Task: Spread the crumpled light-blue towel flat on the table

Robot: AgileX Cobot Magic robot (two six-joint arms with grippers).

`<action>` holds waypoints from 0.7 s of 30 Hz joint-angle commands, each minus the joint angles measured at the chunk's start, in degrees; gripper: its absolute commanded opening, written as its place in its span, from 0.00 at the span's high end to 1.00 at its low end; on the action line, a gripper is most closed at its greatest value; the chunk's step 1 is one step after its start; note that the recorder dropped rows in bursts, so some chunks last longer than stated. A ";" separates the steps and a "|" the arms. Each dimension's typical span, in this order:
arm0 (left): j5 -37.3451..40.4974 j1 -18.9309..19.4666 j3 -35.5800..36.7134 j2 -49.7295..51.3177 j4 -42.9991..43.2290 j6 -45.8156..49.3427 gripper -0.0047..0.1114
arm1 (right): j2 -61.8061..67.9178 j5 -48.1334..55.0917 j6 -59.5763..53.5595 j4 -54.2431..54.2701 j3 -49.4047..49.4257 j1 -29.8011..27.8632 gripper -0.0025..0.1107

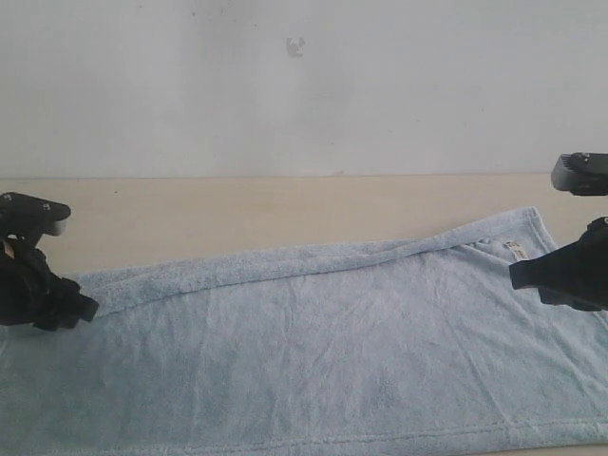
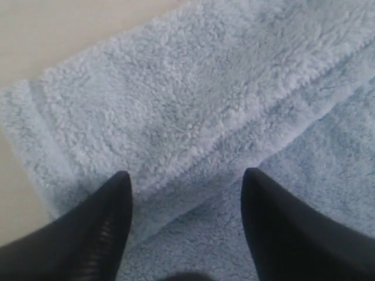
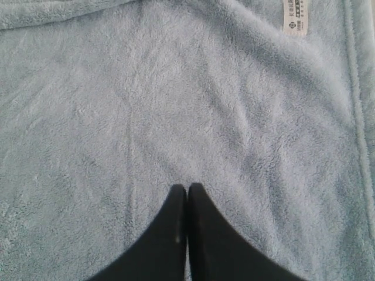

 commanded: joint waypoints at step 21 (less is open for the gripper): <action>-5.12 -0.49 -0.27 0.77 -0.65 -1.07 0.88 | -0.53 -0.15 -0.74 -0.20 0.20 0.11 0.98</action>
